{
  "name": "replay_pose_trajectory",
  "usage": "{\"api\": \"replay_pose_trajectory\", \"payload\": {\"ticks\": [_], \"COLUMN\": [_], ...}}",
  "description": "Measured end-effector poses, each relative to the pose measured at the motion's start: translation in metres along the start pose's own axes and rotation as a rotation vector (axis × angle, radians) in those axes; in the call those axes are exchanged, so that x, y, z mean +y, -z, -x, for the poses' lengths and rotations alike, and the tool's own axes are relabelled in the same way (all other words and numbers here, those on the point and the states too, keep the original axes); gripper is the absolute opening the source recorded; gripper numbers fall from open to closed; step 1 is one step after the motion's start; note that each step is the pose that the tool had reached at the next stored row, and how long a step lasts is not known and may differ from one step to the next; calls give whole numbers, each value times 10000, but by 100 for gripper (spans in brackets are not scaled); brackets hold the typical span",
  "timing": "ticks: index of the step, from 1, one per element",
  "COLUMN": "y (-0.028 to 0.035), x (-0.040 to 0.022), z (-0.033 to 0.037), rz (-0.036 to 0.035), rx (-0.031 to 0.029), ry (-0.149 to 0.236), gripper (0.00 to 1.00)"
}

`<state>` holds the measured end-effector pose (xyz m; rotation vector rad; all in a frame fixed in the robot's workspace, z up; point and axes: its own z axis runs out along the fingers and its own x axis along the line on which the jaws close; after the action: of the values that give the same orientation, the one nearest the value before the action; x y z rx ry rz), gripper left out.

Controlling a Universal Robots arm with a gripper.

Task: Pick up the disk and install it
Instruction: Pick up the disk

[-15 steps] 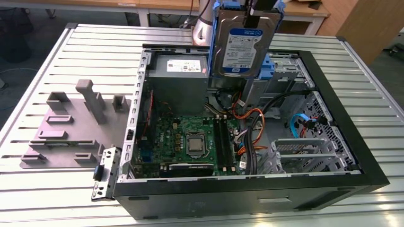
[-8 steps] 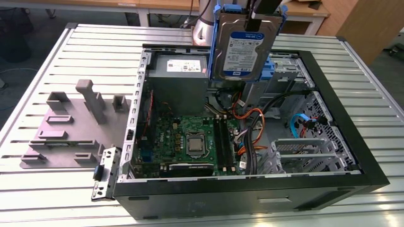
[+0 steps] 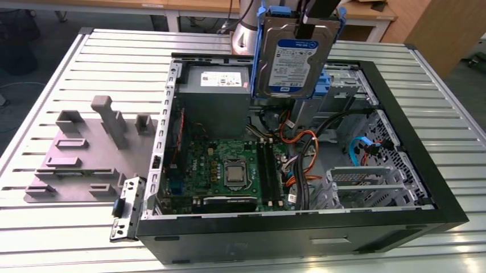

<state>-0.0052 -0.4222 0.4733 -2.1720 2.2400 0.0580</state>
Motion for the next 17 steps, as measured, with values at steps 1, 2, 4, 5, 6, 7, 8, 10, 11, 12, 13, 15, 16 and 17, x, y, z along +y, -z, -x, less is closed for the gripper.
{"api": "replay_pose_trajectory", "payload": {"ticks": [1, 2, 4, 5, 6, 7, 8, 10, 11, 12, 13, 15, 16, 17], "y": [1, 1, 1, 1, 1, 2, 2, 2, 2, 2, 2, 2, 2, 3], "x": [-1, -1, -1, -1, -1, -1, -1, -1, -1, -1, -1, -1, -1, -2], "z": [-22, -22, -22, -23, -33, -44, -44, -44, -44, -44, -45, -45, -47, -53], "rz": [0, 0, 0, 0, 0, 0, 0, 0, 0, 0, 0, 0, 0, -1], "rx": [0, 0, 0, 0, 0, -1, 0, 0, 0, 0, 0, 0, 0, 1], "ry": [0, 0, 0, 0, 0, 0, 0, 0, 0, 0, 0, 0, 0, 1], "gripper": [35, 35, 35, 35, 35, 35, 35, 35, 35, 35, 35, 35, 35, 35]}}
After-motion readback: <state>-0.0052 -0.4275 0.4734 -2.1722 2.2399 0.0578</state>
